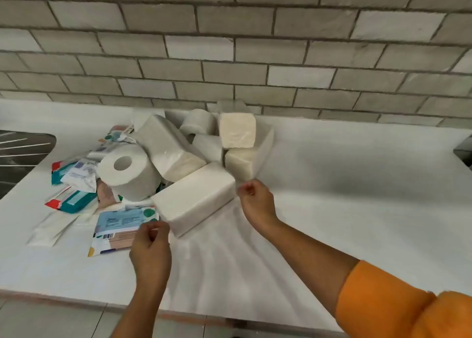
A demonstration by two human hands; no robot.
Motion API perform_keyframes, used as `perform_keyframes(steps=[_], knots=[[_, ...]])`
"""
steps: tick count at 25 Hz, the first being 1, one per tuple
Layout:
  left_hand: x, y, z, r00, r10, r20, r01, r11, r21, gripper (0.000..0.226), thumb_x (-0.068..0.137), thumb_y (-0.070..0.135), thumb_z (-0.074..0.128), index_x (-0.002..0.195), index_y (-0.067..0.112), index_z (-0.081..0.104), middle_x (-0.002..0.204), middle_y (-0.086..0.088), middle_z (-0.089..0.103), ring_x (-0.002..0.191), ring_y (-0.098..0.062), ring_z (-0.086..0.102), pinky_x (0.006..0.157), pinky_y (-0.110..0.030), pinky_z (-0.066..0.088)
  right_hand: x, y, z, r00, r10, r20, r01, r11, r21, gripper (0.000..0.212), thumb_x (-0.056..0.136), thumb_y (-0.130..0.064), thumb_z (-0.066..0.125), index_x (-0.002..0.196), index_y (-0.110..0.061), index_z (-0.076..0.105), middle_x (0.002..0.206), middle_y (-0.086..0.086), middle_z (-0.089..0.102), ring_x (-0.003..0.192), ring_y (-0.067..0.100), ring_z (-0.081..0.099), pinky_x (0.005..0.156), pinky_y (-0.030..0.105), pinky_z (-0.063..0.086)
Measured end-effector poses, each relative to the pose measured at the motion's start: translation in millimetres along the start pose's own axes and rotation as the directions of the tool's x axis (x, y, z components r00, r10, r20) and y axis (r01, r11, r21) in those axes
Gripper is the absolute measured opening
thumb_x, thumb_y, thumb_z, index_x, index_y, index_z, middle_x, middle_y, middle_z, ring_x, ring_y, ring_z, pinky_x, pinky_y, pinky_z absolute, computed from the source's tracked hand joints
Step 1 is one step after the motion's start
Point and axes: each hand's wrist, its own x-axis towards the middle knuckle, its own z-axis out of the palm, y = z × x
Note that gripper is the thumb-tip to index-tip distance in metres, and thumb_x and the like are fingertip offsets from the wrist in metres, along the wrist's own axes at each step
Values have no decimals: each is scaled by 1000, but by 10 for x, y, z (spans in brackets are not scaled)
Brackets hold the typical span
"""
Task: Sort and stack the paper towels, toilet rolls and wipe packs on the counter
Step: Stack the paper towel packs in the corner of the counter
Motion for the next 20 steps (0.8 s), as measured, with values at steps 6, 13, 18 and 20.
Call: perform_keyframes(steps=[6,13,18,20], knots=[[362,82,248,975,-200,102,215,962,-171,57,99,36,56,150,19,39,143,1,44,138,-28,38,112,-38,32,319,-224,243,960,169,224,-195,975,103,60,101,-41,56,155,-21,38,149,-5,47,132,18,47,100,30,35],[367,43,296,908,-299,293,355,921,-159,85,65,67,74,134,21,54,126,-3,60,118,-31,58,103,-52,48,125,-72,118,985,125,122,-155,949,274,55,90,-39,73,139,-31,49,132,-14,58,116,5,56,95,25,42],[-103,140,521,894,-130,430,278,911,-303,62,78,33,83,127,23,45,121,3,64,109,-18,66,90,-50,57,-156,-126,-177,997,-17,-75,51,879,475,65,80,-34,82,132,-51,49,137,-15,56,122,8,59,101,37,54],[-161,204,575,856,-133,499,337,876,-345,83,65,31,93,132,31,44,123,5,64,110,-20,67,86,-49,58,-222,-187,-331,985,-64,-159,135,861,491,83,80,-29,85,145,-52,37,143,-22,48,127,3,54,98,28,54]])
